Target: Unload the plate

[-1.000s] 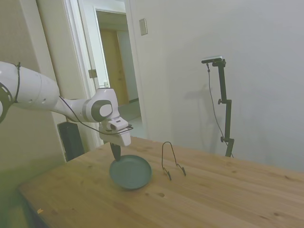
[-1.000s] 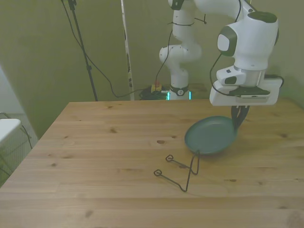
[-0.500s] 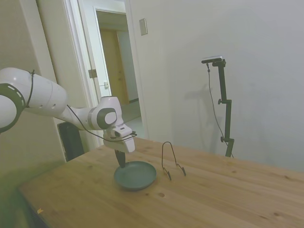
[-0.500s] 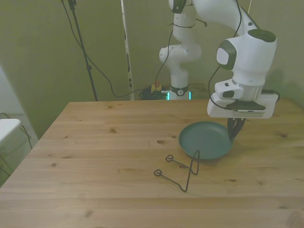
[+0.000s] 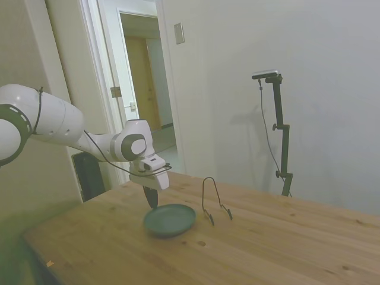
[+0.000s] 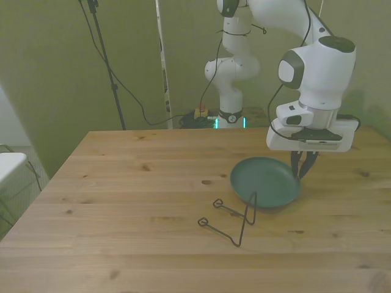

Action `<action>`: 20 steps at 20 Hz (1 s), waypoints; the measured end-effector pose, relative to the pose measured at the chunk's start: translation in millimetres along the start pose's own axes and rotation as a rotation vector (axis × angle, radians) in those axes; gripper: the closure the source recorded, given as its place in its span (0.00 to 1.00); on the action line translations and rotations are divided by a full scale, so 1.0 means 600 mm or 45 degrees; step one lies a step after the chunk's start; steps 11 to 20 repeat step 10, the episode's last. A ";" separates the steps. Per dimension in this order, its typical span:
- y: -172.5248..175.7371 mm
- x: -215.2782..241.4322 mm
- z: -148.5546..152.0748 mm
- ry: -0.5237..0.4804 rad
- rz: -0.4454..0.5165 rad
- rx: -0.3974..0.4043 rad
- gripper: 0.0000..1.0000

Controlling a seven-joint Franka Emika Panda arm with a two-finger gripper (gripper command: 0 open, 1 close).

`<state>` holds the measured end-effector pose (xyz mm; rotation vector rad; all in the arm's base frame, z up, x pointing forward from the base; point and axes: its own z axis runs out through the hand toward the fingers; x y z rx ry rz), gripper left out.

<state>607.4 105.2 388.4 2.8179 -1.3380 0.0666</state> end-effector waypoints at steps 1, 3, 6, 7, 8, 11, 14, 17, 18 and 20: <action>0.000 0.001 -0.002 0.001 0.001 0.002 0.00; 0.001 0.003 -0.015 0.003 0.005 0.014 0.00; 0.003 0.008 -0.066 -0.004 0.014 0.041 0.00; 0.005 0.009 -0.087 -0.015 0.016 0.052 0.00; 0.008 0.011 -0.112 -0.023 0.014 0.062 0.00; 0.017 0.016 -0.162 -0.038 0.006 0.081 0.00; 0.017 0.016 -0.162 -0.038 0.006 0.081 0.00; 0.017 0.016 -0.162 -0.038 0.006 0.081 0.00; 0.017 0.016 -0.162 -0.038 0.006 0.081 0.00; 0.017 0.016 -0.162 -0.038 0.006 0.081 0.00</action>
